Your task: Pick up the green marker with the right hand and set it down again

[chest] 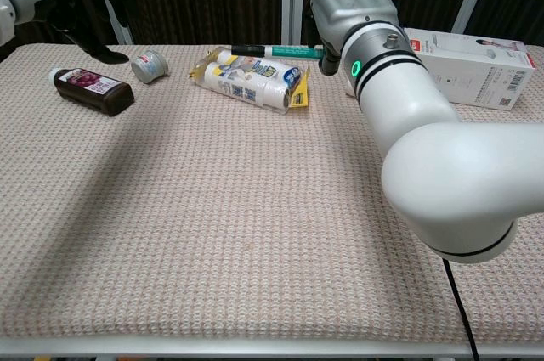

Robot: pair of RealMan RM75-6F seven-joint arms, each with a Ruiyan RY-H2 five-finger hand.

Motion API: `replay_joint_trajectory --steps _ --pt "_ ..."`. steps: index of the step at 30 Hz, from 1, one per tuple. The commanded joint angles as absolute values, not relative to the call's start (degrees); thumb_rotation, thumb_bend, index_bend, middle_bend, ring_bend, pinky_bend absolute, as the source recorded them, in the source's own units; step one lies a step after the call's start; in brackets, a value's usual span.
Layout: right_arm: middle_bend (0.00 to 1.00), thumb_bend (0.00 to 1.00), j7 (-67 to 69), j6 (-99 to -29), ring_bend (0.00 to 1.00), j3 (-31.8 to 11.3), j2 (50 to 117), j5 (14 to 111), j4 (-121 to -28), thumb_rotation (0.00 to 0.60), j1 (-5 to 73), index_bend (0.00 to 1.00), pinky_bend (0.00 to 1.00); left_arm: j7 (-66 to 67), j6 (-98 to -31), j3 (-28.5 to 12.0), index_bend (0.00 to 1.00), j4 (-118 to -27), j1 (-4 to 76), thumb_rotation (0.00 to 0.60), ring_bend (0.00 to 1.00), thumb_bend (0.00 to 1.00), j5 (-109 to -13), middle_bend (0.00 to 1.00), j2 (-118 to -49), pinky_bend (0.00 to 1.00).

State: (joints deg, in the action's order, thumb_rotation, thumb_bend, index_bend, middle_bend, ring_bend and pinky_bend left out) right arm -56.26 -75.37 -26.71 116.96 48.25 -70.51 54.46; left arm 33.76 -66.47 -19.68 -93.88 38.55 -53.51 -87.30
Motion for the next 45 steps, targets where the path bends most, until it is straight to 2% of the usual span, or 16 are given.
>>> replay_joint_trajectory --steps 1,10,15,29,45 --pt "0.62 0.35 -56.58 -74.69 0.87 -27.62 118.14 47.7 -69.46 0.6 55.81 0.64 0.96 34.33 -66.6 -20.25 0.38 -93.12 40.25 0.6 0.36 0.18 -51.93 0.39 -88.88 0.44" --pt "0.62 0.35 -55.74 -73.84 0.87 -29.33 120.81 47.43 -66.2 0.6 59.0 0.64 0.96 32.94 -66.44 -21.32 0.39 -89.67 43.08 0.6 0.38 0.23 -49.88 0.41 -91.36 0.45" --pt "0.62 0.35 -55.37 -73.11 0.87 -29.88 121.99 46.63 -64.14 0.6 59.96 0.64 0.96 32.43 -66.32 -20.87 0.41 -88.47 43.68 0.6 0.43 0.26 -49.06 0.42 -92.22 0.49" --pt "0.62 0.35 -54.88 -71.97 0.87 -31.34 123.82 45.22 -61.19 0.6 62.2 0.64 0.96 26.48 -66.82 -20.7 0.42 -86.76 43.39 0.6 0.43 0.26 -48.08 0.44 -94.7 0.49" --pt "0.62 0.35 -51.17 -70.24 0.87 -31.75 123.66 45.15 -60.89 0.6 62.54 0.64 0.96 14.93 -63.64 -21.41 0.42 -85.43 42.2 0.6 0.44 0.26 -49.84 0.45 -95.77 0.49"
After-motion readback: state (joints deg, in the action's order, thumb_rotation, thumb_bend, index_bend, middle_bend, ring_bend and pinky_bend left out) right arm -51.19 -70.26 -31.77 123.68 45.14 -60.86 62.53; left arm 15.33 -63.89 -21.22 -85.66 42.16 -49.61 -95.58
